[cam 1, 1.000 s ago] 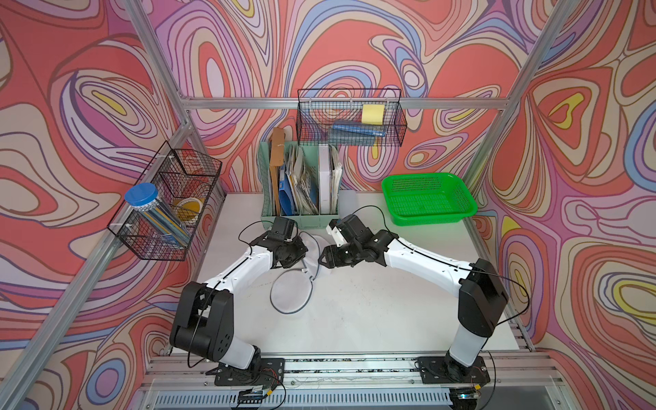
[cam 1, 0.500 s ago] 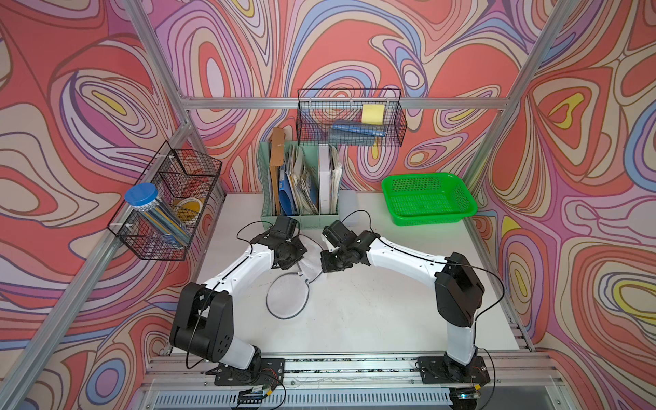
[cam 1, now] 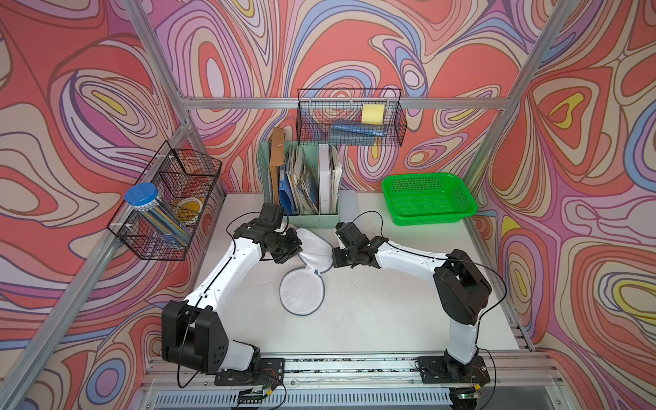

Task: Turn the laundry bag inside out
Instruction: Turn over the laundry bag at the center of the board.

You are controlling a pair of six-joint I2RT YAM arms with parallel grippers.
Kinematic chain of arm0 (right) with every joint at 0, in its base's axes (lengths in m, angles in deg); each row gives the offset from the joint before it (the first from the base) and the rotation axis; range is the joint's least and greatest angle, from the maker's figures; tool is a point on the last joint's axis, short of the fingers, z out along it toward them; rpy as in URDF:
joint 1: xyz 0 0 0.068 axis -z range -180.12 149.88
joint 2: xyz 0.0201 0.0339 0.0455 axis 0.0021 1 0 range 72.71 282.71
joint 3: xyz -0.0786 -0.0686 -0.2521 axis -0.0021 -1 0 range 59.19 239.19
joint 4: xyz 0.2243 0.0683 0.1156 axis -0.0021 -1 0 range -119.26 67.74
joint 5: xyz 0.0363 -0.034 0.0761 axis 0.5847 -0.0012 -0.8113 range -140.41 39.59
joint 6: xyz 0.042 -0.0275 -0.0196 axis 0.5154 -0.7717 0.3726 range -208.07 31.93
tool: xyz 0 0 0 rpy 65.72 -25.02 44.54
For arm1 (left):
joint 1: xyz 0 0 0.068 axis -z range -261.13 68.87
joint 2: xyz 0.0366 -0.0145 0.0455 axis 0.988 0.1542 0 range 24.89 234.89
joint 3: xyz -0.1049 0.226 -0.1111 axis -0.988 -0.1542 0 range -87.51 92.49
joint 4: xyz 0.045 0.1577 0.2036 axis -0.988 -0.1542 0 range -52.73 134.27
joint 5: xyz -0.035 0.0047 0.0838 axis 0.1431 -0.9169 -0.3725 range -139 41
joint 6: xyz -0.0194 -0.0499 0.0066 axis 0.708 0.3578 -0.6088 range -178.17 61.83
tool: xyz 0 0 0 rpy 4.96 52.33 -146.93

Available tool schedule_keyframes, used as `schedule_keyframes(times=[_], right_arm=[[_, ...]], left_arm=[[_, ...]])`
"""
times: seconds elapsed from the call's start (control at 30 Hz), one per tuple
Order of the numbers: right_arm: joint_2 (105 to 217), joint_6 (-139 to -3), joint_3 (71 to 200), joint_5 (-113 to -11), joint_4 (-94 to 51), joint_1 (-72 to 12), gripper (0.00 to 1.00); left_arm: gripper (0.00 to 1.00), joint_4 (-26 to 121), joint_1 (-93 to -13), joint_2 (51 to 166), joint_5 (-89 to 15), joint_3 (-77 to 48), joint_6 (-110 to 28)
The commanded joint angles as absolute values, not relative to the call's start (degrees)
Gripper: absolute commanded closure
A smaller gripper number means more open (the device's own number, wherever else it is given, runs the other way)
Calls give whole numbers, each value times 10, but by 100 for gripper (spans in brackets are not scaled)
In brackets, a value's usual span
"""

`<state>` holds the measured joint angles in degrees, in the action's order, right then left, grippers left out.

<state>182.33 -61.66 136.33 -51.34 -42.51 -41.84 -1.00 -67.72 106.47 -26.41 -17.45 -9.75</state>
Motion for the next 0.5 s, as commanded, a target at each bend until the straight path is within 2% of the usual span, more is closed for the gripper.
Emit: schedule_keyframes(times=[0.0, 0.27, 0.33, 0.47], right_arm=[[1819, -648, 1337, -423, -422, -382, 100], [1803, -683, 1319, -404, -400, -367, 100], [1794, -694, 1316, -448, -402, -360, 100], [1747, -704, 1296, -581, -394, -358, 75]], left_arm=[[100, -102, -688, 1045, -199, -159, -150], [100, -126, -690, 1056, -158, -166, -198], [100, -119, -690, 1059, -152, -161, -212], [100, -135, -689, 1099, -152, -109, -270]])
